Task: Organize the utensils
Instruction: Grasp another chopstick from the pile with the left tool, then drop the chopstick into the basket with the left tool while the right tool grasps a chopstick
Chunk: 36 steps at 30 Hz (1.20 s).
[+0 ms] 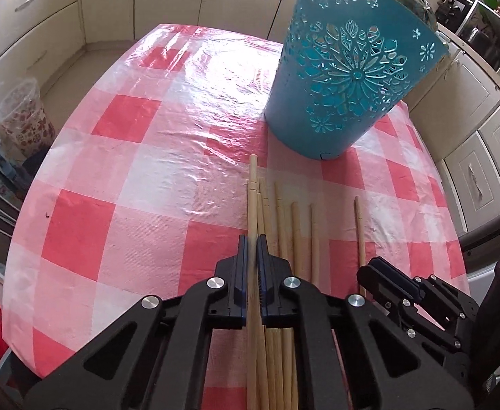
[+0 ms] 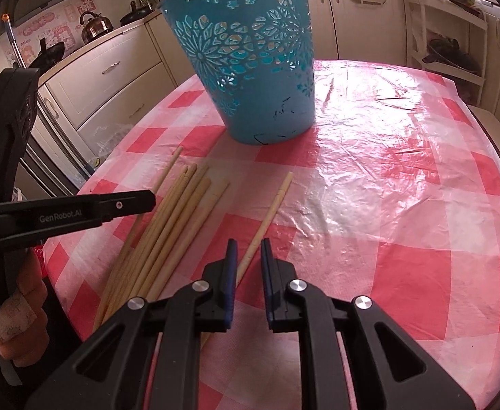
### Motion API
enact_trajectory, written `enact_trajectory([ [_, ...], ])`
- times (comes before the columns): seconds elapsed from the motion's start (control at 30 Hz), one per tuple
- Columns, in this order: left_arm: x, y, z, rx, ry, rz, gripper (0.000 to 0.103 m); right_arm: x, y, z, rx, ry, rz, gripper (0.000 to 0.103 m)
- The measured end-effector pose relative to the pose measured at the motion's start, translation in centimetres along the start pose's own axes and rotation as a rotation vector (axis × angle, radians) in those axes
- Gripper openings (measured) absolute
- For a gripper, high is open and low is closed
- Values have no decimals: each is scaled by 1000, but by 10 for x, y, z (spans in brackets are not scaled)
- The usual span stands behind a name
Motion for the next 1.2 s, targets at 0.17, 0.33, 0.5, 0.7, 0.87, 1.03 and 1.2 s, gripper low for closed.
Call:
enact_trajectory([
  [0.17,-1,2,-13,26,4,-6,5,1,0,0,-10,-8,-16,14],
  [0.33,-4,3,-23,64,-20,-20,6,3,-3,1,-37,-2,-31,16],
  [0.5,1,-3,-29,101,-35,-27,21,9,-10,1,-75,13,-40,16],
  [0.7,7,-13,-22,157,-111,-31,25,12,-18,-2,-94,92,-51,17],
  [0.87,10,-14,-24,94,-52,-38,5,13,-16,4,-57,108,-84,7],
  [1.03,7,-13,-23,119,-75,-40,6,14,-16,9,-70,98,-102,8],
  [1.2,5,-13,-13,174,-182,-47,6,12,-16,3,-110,160,-91,8],
])
Point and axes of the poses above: each gripper's, at about its wrist camera, not at the fingertips, and y roughly against the way its jaws point, z to its right, x to its top, the point moved 7 cm from there along -y, roughly the way its jaws point, and after that the axes turned 14 degrees about z, right-handed, at the moved point
